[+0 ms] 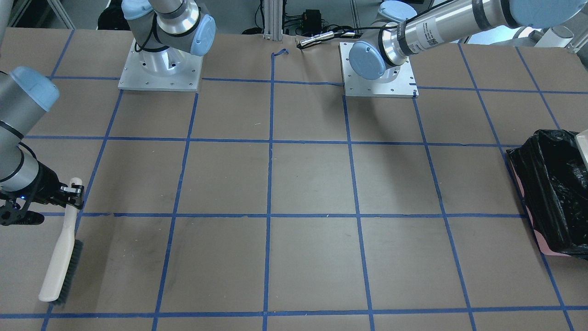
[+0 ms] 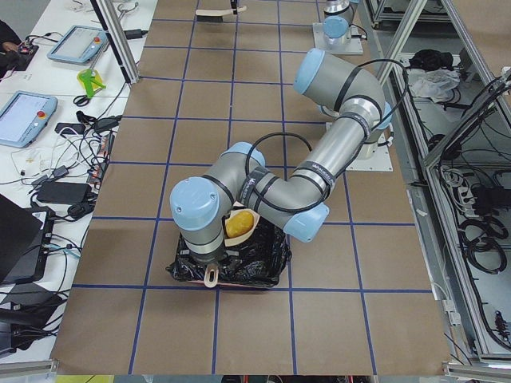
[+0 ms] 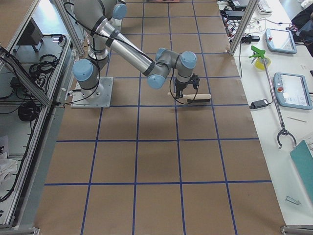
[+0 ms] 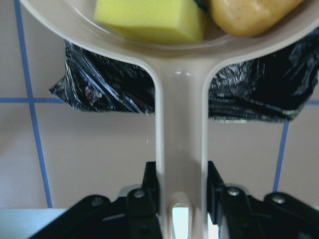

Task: Sweep and dump trash into bin
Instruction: 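Tip the dustpan over the bin with the left gripper while the right lowers the brush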

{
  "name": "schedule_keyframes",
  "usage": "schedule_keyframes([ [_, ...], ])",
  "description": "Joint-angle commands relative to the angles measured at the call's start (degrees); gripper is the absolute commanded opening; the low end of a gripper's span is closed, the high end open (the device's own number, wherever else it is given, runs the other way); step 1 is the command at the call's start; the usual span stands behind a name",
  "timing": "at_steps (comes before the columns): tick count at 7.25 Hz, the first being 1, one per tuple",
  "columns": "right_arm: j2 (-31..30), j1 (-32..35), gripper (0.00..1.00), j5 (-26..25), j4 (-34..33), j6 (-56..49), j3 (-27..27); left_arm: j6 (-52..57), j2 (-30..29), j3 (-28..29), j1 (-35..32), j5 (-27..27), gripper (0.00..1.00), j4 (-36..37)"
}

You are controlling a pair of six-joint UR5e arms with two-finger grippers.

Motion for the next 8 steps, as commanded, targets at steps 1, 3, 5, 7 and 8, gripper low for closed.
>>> schedule_keyframes([
  [1,0.8,-0.1,0.00,0.0,-0.1,-0.2,-0.1,6.8,-2.0,0.1,-0.3,6.0,0.00,7.0],
  [3,1.2,0.0,0.17,-0.1,-0.1,-0.2,-0.2,7.5,-1.0,-0.3,-3.4,10.5,0.00,7.3],
  [5,1.2,0.0,0.68,-0.1,-0.2,-0.1,-0.6,7.7,-0.7,-1.2,-5.8,13.9,0.00,10.1],
  [7,0.1,0.0,1.00,-3.2,1.0,0.4,-1.6,7.7,0.0,-2.9,-6.9,14.5,0.00,10.4],
  [8,-1.9,0.0,1.00,-5.3,2.5,0.1,-3.0,7.7,0.5,-3.4,-7.2,14.5,0.00,10.7],
])
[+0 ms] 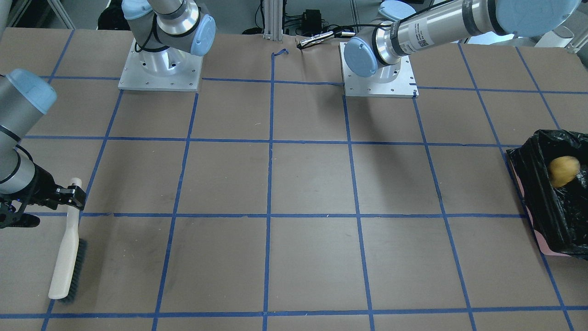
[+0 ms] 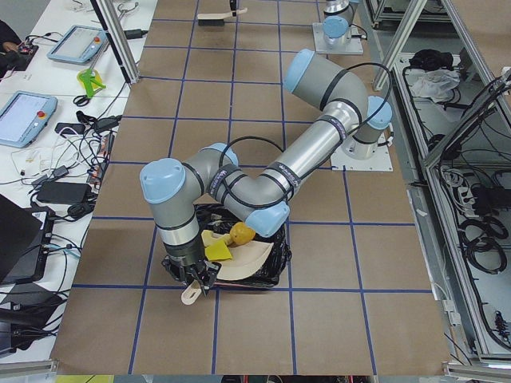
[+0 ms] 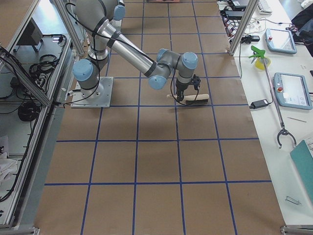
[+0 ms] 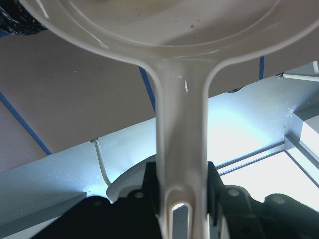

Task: Sweep and dump trash into bin
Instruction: 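Tip the dustpan over the bin with the left gripper while the right lowers the brush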

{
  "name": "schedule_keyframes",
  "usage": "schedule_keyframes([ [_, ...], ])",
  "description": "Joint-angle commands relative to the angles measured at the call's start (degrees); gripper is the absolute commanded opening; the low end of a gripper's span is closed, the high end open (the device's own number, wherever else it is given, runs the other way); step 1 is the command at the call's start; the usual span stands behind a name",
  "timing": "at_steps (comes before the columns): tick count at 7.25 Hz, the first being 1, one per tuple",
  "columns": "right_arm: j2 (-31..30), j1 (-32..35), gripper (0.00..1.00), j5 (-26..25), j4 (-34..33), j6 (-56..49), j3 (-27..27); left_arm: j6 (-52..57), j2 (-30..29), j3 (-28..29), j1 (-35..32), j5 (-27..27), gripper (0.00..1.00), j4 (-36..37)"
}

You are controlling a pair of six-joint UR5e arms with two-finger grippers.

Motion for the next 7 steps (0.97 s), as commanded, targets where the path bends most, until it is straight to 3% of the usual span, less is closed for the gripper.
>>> schedule_keyframes([
  [1,-5.4,0.0,1.00,-2.5,6.8,0.5,-2.9,0.0,0.8,-0.9,-0.4,0.3,0.00,0.4],
  [3,-14.0,0.5,1.00,2.6,19.7,4.1,-6.3,-0.1,1.7,-0.9,-2.1,3.5,0.00,2.5],
  [5,-20.8,2.4,1.00,3.3,21.9,4.2,-9.1,-1.0,2.9,-2.3,-5.8,8.5,0.00,8.4],
  [7,-21.6,10.7,1.00,0.8,21.8,9.6,-9.4,-1.0,5.6,-9.4,-6.1,8.6,0.00,14.8],
])
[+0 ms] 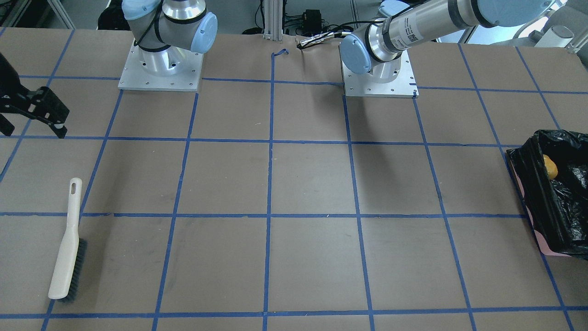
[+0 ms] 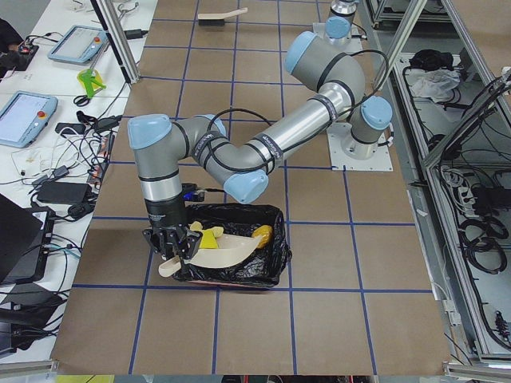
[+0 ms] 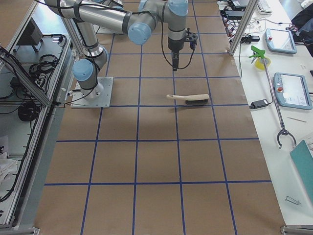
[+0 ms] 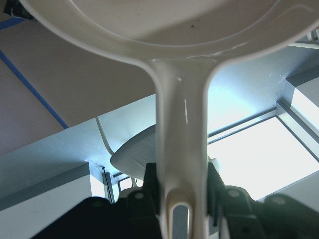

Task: Sweep and dump trash into bin
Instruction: 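Hold the dustpan over the bin while the right gripper opens and rises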

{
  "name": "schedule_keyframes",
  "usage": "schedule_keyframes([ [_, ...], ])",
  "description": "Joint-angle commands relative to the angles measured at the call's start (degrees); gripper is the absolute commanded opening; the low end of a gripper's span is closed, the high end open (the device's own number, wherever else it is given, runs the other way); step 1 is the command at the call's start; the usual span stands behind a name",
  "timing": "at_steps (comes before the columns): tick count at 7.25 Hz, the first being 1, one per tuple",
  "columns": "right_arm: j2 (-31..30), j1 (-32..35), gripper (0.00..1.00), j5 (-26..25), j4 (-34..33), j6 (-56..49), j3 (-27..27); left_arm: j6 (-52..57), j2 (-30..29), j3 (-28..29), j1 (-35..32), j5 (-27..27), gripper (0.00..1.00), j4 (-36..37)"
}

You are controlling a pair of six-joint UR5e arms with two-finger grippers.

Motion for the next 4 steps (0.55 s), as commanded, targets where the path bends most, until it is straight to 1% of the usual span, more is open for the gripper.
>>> schedule_keyframes([
  [1,-0.9,7.6,1.00,-2.2,0.1,8.9,-0.4,-0.1,3.6,-8.5,-0.4,0.5,0.00,7.6],
  [2,-0.9,9.8,1.00,-2.9,-0.1,9.9,-0.4,0.2,5.5,-12.2,-0.4,0.4,0.00,11.0],
  [3,-0.7,10.0,1.00,-2.6,0.1,9.8,-0.5,0.7,7.2,-15.0,-0.4,0.3,0.00,12.9],
  [4,-0.7,10.3,1.00,-2.0,0.5,9.8,-0.2,1.0,8.7,-16.9,-0.3,0.3,0.00,13.0],
])
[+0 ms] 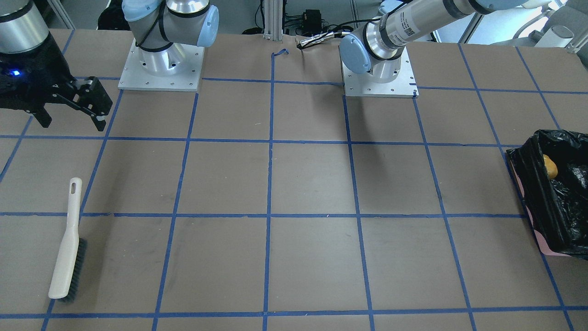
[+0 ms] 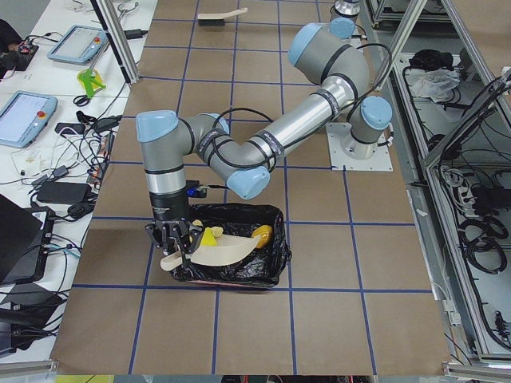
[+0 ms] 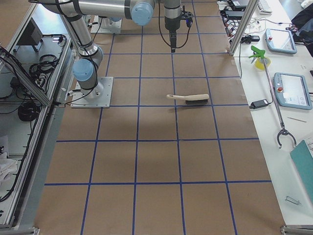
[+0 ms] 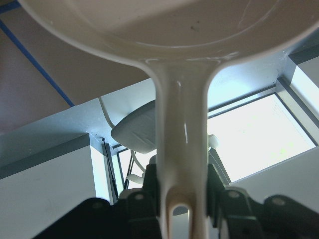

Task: Sweep and dump trash into bin
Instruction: 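Hold the dustpan over the bin while the right gripper opens and rises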

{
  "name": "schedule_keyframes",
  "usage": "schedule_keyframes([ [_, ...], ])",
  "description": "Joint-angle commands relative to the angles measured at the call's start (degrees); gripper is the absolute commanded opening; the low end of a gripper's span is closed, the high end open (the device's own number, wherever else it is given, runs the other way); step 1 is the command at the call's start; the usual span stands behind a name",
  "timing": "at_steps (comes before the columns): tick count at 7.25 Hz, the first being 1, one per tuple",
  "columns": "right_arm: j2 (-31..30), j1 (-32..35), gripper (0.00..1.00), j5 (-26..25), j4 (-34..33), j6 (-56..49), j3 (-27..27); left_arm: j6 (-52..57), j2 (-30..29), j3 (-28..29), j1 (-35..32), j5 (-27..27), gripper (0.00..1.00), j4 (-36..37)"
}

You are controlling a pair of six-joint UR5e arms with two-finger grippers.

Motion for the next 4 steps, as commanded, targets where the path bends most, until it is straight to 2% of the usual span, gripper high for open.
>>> schedule_keyframes([
  [1,-0.4,0.8,1.00,0.4,0.5,0.5,0.3,0.5,3.1,-4.8,0.2,-0.1,0.00,1.9],
  [3,-1.8,4.3,1.00,1.1,0.5,0.3,0.4,0.8,4.5,-6.0,0.0,-0.1,0.00,2.7],
  [4,-1.8,5.2,1.00,1.0,0.3,0.4,0.4,1.2,5.0,-6.5,-0.1,0.0,0.00,8.4],
])
